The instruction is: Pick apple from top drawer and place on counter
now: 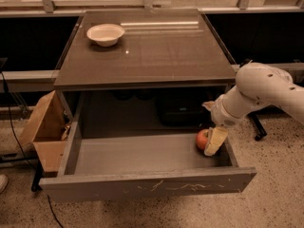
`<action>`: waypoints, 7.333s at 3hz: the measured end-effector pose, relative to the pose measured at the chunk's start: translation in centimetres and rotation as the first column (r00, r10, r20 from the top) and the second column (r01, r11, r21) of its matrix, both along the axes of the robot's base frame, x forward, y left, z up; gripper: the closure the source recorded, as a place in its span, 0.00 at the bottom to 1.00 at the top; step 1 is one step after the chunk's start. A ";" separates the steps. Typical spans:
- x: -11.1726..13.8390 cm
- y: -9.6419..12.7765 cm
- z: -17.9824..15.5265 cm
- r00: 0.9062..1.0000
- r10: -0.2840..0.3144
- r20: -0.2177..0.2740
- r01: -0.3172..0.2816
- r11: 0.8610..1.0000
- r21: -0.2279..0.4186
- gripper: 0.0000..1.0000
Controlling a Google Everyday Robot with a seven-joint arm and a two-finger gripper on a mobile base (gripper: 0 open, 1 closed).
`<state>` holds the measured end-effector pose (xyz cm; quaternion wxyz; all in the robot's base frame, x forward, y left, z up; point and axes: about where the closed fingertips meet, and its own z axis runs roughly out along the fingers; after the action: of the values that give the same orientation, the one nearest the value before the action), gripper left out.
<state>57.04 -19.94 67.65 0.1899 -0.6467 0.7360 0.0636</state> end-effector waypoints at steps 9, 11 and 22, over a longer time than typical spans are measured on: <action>-2.2 -1.8 -5.6 0.996 -0.013 -0.094 0.006 0.997 -0.076 0.77; -2.1 -0.9 1.4 0.999 0.002 -0.051 -0.003 1.000 -0.027 1.00; 14.4 16.0 20.3 0.833 0.482 0.272 -0.491 0.870 -0.039 1.00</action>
Offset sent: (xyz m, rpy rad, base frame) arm -0.0238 -0.0235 -0.0382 -0.0328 0.0708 -0.0283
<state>71.42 -3.98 87.93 0.2778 -0.8116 0.5130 0.0320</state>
